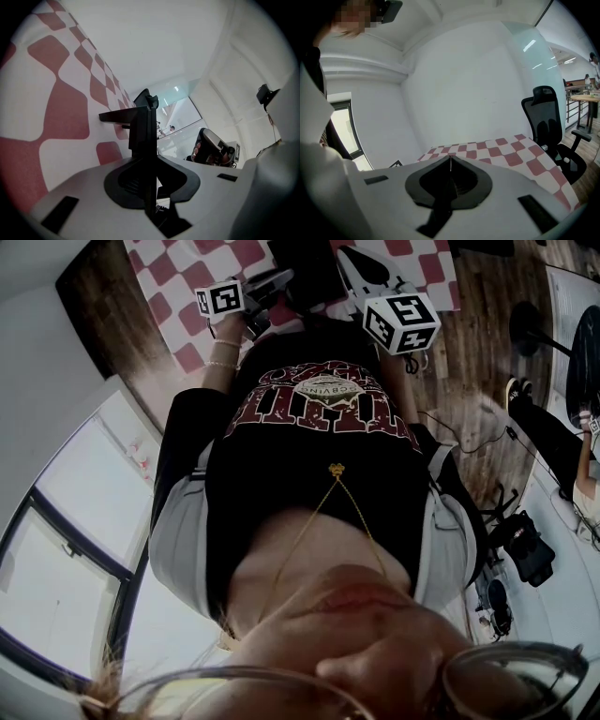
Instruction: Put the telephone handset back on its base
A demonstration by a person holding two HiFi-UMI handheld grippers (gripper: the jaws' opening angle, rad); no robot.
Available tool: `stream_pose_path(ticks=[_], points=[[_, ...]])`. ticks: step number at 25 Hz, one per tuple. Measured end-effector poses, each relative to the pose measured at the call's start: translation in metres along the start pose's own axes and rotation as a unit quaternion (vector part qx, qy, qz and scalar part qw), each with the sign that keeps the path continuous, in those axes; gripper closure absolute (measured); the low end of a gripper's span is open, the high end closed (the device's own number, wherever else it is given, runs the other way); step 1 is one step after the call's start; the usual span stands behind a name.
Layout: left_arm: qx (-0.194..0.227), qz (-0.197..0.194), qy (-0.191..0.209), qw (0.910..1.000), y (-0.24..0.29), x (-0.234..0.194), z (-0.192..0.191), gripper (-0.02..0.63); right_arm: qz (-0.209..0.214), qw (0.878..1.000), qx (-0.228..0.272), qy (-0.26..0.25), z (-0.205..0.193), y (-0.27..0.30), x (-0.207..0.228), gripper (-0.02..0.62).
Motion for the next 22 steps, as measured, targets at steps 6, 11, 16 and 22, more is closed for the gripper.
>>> stream_pose_path(ticks=[6,11,16,22], points=[[-0.009,0.052,0.036,0.9979,0.003,0.004,-0.001,0.523,-0.005,1.0,0.004,-0.001,0.0,-0.004,0.003,0.574],[-0.019,0.097,0.061,0.9932,0.003,0.005,0.003,0.506,-0.008,1.0,0.005,0.0,0.0,-0.008,0.003,0.574],[-0.02,0.104,0.057,0.9927,0.003,0.006,0.003,0.502,-0.006,1.0,0.003,0.001,-0.001,-0.011,0.001,0.574],[-0.031,0.126,0.091,0.9873,0.002,0.008,0.005,0.462,-0.001,1.0,-0.003,-0.001,-0.003,-0.012,-0.002,0.574]])
Point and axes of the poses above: the fingertips, and each gripper's own axes: y forward along the fingers, x to its right, z out of its top, the point moved 6 cm from there along -y, backward along the fingers, and after that the axes turned 14 degrees about x, right-handed, at the moved point
